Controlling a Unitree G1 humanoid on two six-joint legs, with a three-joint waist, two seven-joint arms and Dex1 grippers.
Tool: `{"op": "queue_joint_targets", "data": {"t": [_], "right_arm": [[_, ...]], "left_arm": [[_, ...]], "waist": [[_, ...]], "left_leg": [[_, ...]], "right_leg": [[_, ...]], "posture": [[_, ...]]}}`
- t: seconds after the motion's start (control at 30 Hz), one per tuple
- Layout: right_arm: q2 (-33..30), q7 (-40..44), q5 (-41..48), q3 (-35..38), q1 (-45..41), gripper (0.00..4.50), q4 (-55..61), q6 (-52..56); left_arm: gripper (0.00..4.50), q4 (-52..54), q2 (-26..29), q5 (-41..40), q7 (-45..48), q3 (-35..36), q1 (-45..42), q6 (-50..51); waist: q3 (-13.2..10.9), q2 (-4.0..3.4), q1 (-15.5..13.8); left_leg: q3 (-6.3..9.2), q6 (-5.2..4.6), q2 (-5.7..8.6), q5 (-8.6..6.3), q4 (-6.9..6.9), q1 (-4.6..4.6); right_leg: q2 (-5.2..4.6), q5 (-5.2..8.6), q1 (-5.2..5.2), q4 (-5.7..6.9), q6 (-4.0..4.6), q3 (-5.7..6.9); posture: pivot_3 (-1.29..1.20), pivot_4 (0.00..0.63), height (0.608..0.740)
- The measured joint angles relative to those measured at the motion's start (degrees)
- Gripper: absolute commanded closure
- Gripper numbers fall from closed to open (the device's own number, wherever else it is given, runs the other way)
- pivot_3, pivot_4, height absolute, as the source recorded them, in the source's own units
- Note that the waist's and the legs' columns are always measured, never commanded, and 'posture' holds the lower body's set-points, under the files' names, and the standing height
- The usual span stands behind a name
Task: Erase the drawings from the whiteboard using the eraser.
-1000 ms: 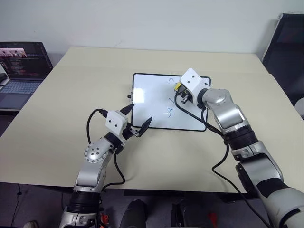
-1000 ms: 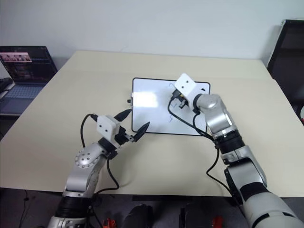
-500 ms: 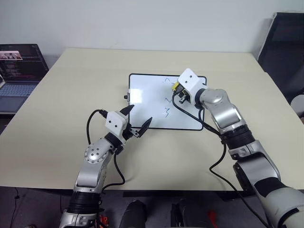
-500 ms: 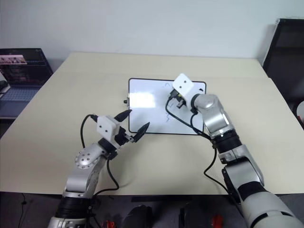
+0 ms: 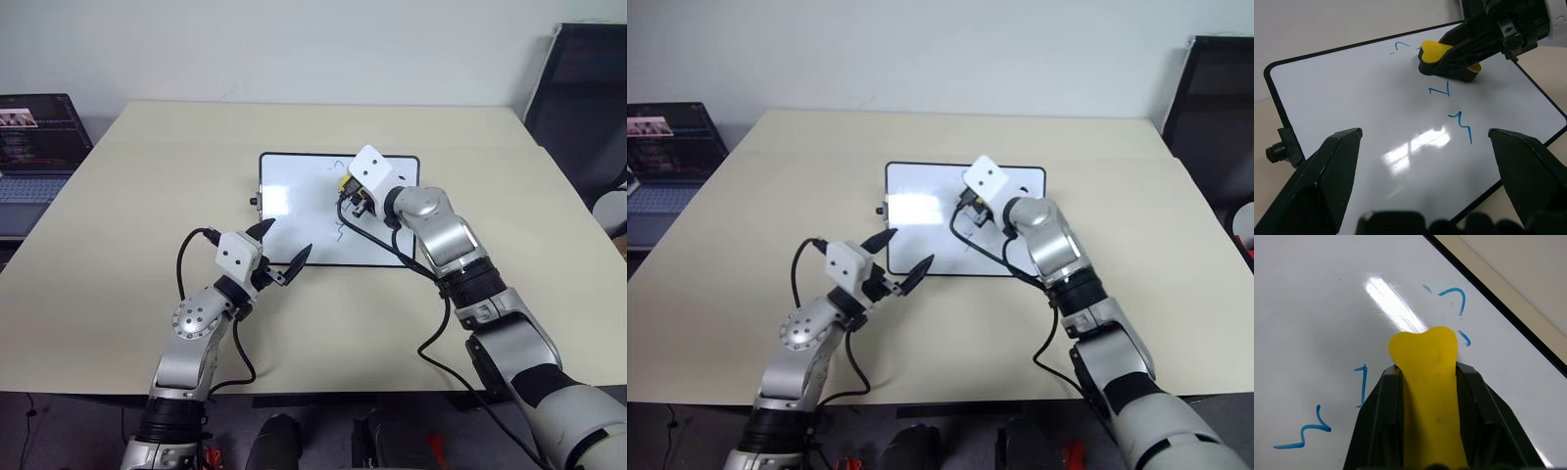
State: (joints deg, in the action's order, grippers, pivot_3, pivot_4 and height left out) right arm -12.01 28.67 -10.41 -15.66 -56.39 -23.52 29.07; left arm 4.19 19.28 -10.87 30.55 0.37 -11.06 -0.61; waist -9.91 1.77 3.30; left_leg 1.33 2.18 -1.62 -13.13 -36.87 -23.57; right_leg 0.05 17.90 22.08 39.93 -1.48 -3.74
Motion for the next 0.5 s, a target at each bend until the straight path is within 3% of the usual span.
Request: {"op": "queue_joint_targets", "data": {"t": [0.5], "right_arm": [[2.52, 1.32, -1.44, -2.28, -5.94, 3.41, -8.15, -9.78]], "left_arm": [[0.0, -0.08, -0.1, 0.01, 0.07, -0.01, -0.59, -0.01]], "waist": [[-0.05, -0.03, -0.27]], "left_leg": [[0.05, 0.01, 0.02, -0.01, 0.22, -0.3]], "right_leg": [[-0.08, 0.0, 0.19, -0.35, 0.01, 0.0]], "posture": [[0.0, 0.15, 0.74]]}}
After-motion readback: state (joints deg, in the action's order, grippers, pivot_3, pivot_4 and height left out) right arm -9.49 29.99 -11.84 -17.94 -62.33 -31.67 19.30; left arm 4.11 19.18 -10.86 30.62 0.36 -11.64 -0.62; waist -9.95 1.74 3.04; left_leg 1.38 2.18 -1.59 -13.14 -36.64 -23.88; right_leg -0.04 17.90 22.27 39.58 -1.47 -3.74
